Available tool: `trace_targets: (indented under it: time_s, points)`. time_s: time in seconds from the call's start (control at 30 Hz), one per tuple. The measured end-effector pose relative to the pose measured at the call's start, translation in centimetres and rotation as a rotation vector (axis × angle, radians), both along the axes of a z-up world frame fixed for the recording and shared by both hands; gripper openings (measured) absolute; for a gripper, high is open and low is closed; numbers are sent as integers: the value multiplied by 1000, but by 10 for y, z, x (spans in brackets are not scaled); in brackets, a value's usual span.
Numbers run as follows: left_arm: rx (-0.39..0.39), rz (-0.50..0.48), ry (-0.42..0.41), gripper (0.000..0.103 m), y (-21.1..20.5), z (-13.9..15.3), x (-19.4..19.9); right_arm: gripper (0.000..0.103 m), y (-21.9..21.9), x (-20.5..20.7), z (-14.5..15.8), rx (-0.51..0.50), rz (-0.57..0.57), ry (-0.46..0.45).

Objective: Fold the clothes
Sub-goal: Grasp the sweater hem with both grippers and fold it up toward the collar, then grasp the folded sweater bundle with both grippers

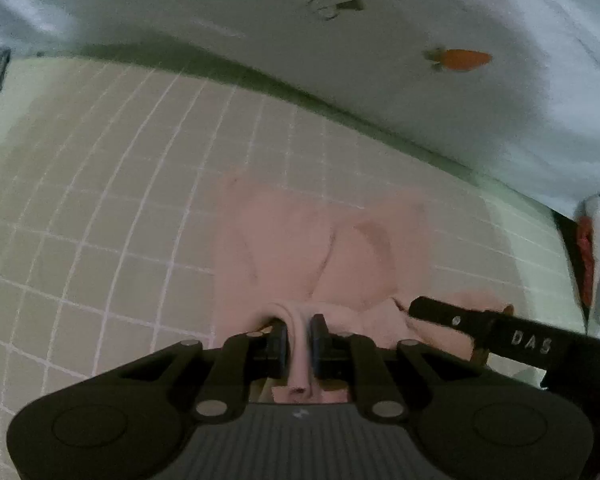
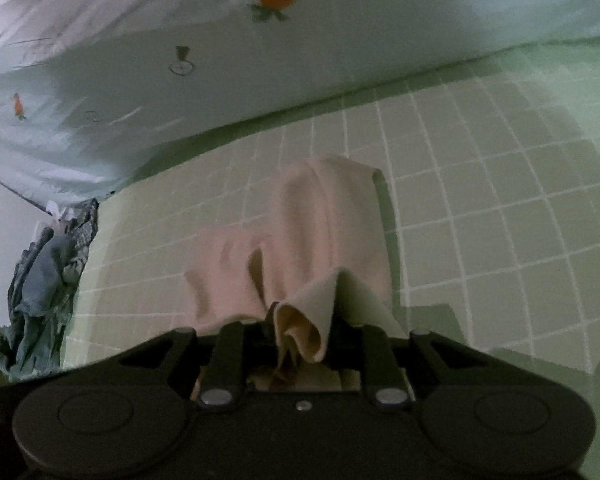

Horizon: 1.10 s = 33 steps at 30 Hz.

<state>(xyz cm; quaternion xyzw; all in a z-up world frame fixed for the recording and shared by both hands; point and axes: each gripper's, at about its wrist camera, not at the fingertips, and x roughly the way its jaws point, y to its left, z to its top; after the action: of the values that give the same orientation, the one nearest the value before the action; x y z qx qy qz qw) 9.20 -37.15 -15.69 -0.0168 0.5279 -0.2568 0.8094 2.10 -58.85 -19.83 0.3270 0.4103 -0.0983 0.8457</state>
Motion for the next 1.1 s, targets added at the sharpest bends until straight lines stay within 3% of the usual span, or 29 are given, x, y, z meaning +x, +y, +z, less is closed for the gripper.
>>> trace_targets:
  time_s: [0.1,0.23,0.3,0.33,0.37,0.4,0.47,0.53,0.67,0.9,1.1]
  points:
    - [-9,22,18,14,3,-4,4,19,-2,8,-2,5,14,15]
    - [-49,51,0,17,9,12,7,22,-10,14,10,27,11,16]
    - [-92,61,-26,21,14,26,8,32,-13,12,22,29,-11,-37]
    - [-119,71,-41,23,19,35,7,47,-15,10,31,23,-25,-76]
    - [-135,94,-70,32,25,42,6,64,-16,6,40,3,-51,-127]
    - [-147,120,-104,45,30,49,4,68,-17,1,50,-22,-80,-173]
    - [-164,170,-171,60,41,61,-1,71,-20,-10,65,-64,-117,-247]
    - [-176,201,-199,64,54,66,-3,74,-20,-17,71,-92,-112,-258]
    - [-140,223,-143,69,64,53,-6,77,-12,-27,59,-154,-84,-195]
    - [-18,143,22,69,51,6,-17,81,-1,-24,9,-122,-17,-37]
    - [-3,105,66,69,41,-15,-3,83,-4,-1,-11,-115,17,8]
